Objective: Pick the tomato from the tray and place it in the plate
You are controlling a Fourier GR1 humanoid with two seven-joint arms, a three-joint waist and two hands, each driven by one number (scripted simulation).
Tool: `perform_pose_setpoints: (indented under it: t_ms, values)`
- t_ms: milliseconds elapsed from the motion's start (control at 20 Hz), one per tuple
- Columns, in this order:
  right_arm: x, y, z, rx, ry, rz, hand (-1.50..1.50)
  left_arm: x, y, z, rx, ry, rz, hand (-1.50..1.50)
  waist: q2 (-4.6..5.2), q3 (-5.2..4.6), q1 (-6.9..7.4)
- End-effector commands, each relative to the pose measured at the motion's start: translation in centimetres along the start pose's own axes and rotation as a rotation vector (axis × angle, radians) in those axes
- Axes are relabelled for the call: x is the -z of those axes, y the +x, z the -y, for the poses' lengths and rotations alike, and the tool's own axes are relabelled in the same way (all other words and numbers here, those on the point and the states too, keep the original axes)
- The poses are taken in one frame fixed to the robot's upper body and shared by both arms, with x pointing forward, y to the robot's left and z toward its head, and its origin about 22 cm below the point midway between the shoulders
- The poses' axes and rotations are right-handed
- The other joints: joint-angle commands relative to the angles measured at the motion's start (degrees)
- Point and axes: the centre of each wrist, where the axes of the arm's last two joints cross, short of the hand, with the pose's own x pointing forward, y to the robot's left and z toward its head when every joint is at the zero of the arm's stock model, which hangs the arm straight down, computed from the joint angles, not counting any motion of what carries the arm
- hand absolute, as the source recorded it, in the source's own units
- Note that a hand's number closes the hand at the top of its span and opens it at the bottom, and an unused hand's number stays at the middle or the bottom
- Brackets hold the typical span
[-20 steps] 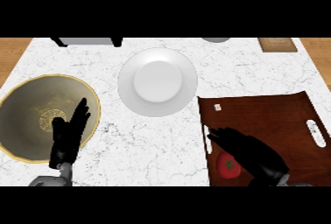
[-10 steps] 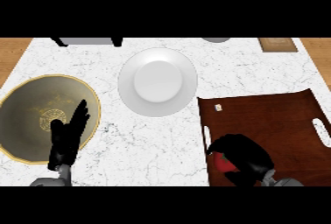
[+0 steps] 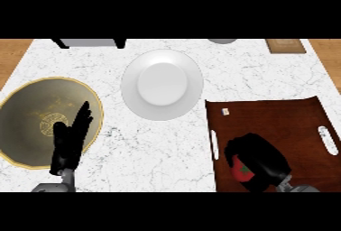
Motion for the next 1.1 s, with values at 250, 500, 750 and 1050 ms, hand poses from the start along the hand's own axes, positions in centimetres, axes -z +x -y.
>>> perform_pose_setpoints:
  t_ms: [250,500,750,1050]
  values:
    - [6.6,5.4,3.2,0.128,-0.348,-0.41,1.5,0.4,1.0,1.2,0.002,-0.035,0.018,0.0,0.88,-0.15,3.14]
    - [8.4,5.8,6.0,0.137,-0.5,-0.63,1.5,0.6,1.2,1.7,0.008,-0.076,0.033,0.0,1.37,-0.32,6.05]
    - [10.6,7.5,10.9,0.133,-0.764,-0.785,1.5,0.8,1.7,2.3,0.028,-0.11,0.036,0.0,1.16,-0.28,8.54]
    - [13.8,9.5,15.0,0.098,-0.932,-1.025,1.5,1.3,2.8,3.1,0.041,-0.148,0.063,0.0,1.59,-0.35,9.88]
